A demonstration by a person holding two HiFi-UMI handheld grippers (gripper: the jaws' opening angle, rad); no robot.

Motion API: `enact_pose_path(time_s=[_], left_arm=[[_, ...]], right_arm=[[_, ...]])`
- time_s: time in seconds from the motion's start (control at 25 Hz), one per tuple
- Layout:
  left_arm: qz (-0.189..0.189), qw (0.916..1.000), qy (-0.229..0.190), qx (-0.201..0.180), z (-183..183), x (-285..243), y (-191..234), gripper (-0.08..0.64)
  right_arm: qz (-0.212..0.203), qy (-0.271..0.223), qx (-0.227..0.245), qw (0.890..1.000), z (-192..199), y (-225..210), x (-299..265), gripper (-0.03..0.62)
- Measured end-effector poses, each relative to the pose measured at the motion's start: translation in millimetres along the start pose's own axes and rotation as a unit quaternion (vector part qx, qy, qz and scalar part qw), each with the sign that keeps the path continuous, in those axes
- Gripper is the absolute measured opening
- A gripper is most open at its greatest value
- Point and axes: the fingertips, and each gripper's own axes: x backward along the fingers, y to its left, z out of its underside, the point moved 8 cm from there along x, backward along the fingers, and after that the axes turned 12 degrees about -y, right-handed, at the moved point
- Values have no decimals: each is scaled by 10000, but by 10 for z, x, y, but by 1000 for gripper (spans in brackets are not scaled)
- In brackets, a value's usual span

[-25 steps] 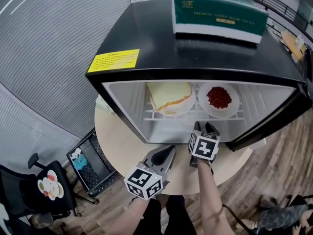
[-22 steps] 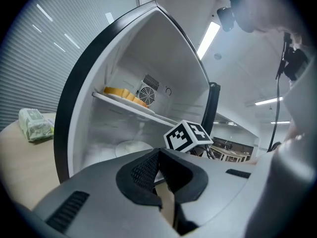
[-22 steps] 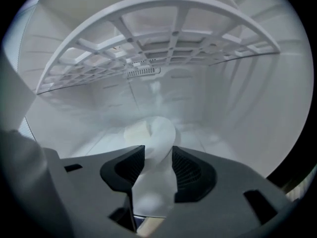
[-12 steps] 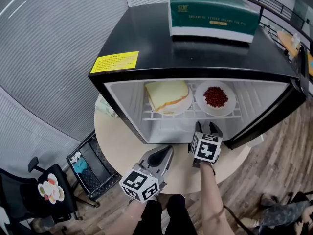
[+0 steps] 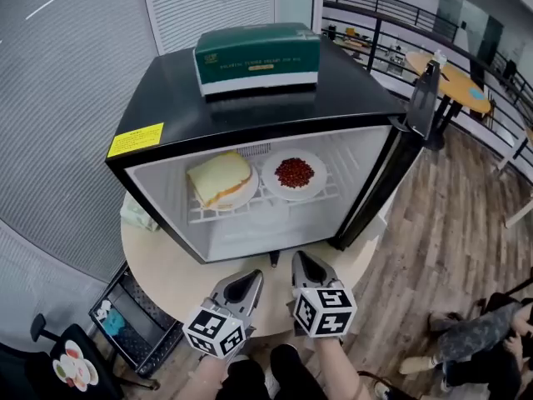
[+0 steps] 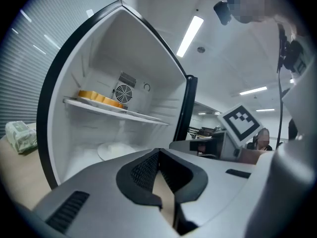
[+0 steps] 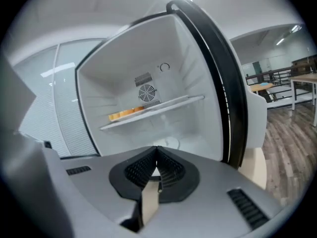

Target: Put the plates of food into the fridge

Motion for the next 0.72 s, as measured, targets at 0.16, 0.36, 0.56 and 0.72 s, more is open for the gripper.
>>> enact_pose_path(time_s=[0.16, 0.36, 0.56, 0.72], left_arm=[[270, 9996, 87, -30, -7, 48, -194, 5], [596, 9981, 54, 113, -156, 162, -441, 5], [763, 9971, 64, -29, -177, 269, -647, 5], [942, 9950, 191, -275, -87, 323, -846, 5]], right_arm=[[-546, -61, 266, 9981, -145, 197, 468, 8], [-658, -5, 307, 9974, -77, 319, 1148, 8], [61, -387, 329, 9987, 75, 249, 1615, 8], [125, -521, 301, 9981, 58, 241, 1672, 8]])
